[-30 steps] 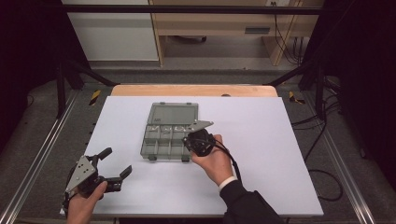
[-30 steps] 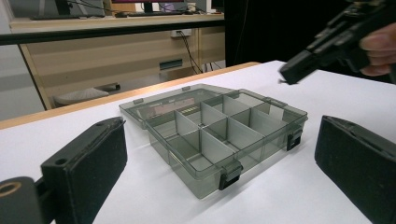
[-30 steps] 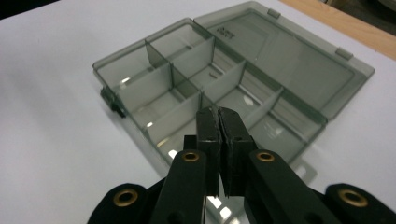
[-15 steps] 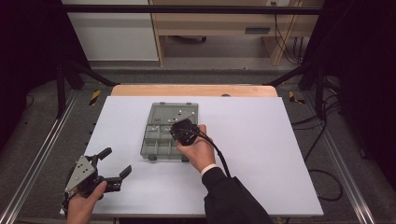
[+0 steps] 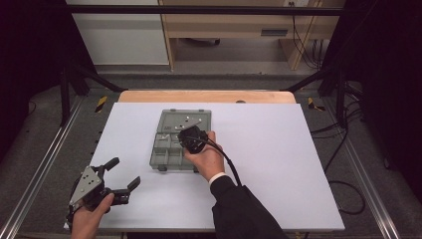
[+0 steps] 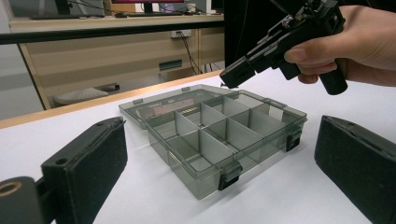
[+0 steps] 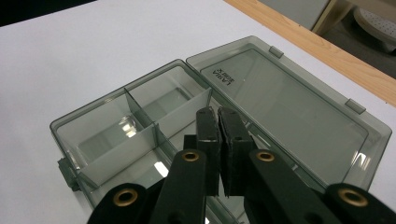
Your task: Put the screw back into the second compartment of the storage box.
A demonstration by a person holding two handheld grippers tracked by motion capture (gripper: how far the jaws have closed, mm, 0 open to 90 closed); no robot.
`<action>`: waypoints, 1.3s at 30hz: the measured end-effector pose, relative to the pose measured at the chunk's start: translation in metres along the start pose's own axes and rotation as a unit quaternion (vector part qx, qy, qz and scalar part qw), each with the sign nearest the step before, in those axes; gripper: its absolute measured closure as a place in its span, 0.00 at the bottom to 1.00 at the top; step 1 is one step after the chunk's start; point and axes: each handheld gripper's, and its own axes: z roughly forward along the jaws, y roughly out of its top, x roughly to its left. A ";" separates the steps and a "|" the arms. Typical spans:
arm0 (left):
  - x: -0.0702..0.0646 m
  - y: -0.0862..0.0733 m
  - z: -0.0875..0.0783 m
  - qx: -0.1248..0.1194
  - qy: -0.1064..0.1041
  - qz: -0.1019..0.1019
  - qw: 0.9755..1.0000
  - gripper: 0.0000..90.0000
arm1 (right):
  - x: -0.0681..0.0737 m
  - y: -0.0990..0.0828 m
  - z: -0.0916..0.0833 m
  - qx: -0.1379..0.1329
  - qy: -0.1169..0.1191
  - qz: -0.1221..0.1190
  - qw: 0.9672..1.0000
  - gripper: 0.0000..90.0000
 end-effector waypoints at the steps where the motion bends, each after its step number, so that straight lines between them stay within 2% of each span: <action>1: 0.000 0.000 0.000 0.000 0.000 0.000 1.000 0.03 | 0.000 0.000 0.000 0.000 -0.001 0.000 1.000 0.97; 10: 0.000 0.000 0.000 0.001 0.000 0.000 1.000 0.03 | 0.004 0.002 0.008 -0.001 0.003 -0.003 1.000 0.97; 19: 0.001 0.000 0.000 0.000 0.000 -0.001 1.000 0.02 | 0.007 0.004 0.023 0.003 0.003 -0.004 1.000 0.96; 21: 0.001 0.000 0.000 -0.001 0.000 -0.001 1.000 0.03 | 0.007 0.004 0.026 -0.002 -0.001 0.001 1.000 0.86; 30: 0.000 0.000 0.000 0.000 0.000 0.000 1.000 0.03 | 0.009 0.004 0.019 -0.003 -0.002 -0.002 1.000 0.70; 35: 0.000 0.000 0.000 0.001 -0.001 0.000 1.000 0.02 | 0.009 0.004 0.011 -0.002 -0.008 0.002 1.000 0.56; 39: -0.001 0.000 0.000 0.000 0.000 0.000 1.000 0.02 | 0.009 0.002 0.006 0.000 -0.010 0.006 1.000 0.41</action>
